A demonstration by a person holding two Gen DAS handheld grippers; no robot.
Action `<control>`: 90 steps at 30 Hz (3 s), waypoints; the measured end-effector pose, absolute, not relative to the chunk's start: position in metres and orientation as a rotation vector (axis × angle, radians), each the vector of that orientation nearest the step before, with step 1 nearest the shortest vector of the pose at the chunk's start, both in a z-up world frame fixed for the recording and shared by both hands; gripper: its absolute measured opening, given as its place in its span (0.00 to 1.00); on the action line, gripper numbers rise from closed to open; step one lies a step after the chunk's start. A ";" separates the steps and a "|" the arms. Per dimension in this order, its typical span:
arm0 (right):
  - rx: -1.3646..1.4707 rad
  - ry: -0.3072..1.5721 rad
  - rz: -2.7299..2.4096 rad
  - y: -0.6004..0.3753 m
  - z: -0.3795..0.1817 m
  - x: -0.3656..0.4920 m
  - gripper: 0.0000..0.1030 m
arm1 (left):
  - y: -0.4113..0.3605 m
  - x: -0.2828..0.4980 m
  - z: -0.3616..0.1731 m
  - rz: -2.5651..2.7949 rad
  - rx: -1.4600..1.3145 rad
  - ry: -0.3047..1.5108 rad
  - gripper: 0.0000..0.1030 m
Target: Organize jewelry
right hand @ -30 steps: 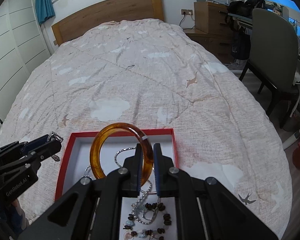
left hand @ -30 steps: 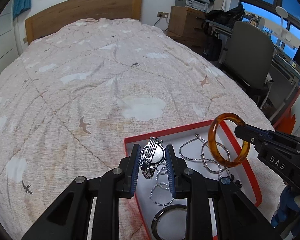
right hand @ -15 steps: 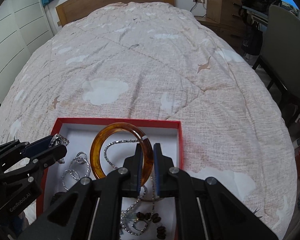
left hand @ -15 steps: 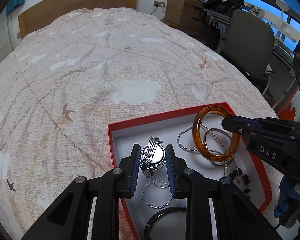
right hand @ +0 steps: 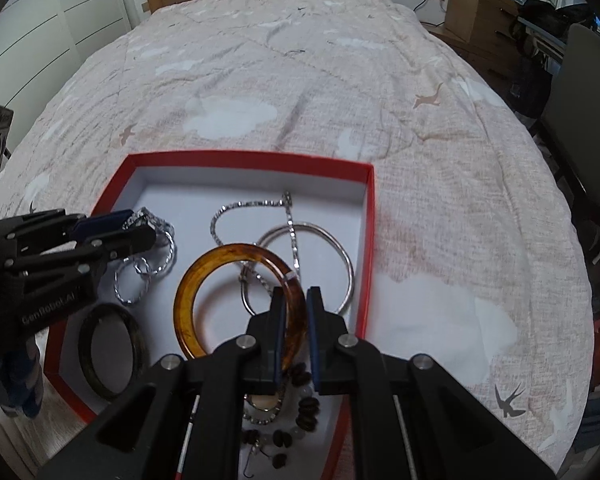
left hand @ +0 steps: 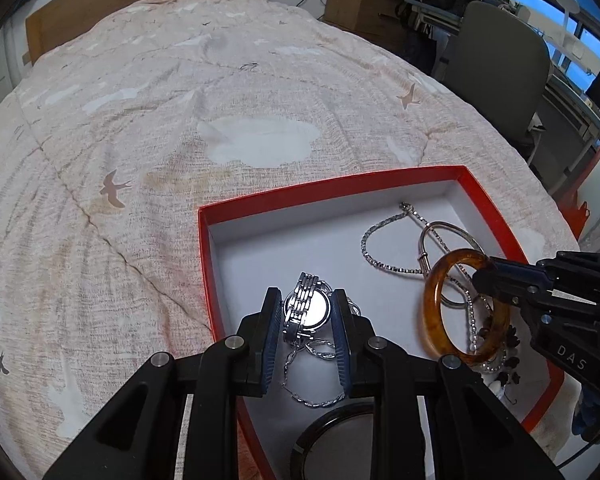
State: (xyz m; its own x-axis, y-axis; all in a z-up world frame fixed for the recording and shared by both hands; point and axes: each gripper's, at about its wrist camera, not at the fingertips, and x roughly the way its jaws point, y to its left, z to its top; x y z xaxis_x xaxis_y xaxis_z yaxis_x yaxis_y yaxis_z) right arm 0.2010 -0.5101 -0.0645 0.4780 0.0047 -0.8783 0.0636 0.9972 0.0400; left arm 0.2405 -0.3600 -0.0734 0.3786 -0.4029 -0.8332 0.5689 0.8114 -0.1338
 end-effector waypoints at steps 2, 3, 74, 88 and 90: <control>0.064 1.079 -0.029 -0.511 -0.067 0.200 0.09 | -0.360 0.239 -0.073 -0.635 0.193 1.003 0.24; 0.062 1.080 -0.027 -0.511 -0.067 0.200 0.09 | -0.360 0.240 -0.073 -0.637 0.194 1.004 0.24; 0.080 0.896 -0.013 -0.419 0.044 0.126 0.48 | -0.221 0.169 0.057 -0.399 0.138 0.779 0.75; 0.058 0.748 0.029 -0.302 0.121 0.052 0.62 | -0.122 0.070 0.112 -0.261 0.100 0.693 0.83; 0.052 0.721 0.032 -0.288 0.130 0.039 0.63 | -0.112 0.059 0.118 -0.242 0.100 0.680 0.85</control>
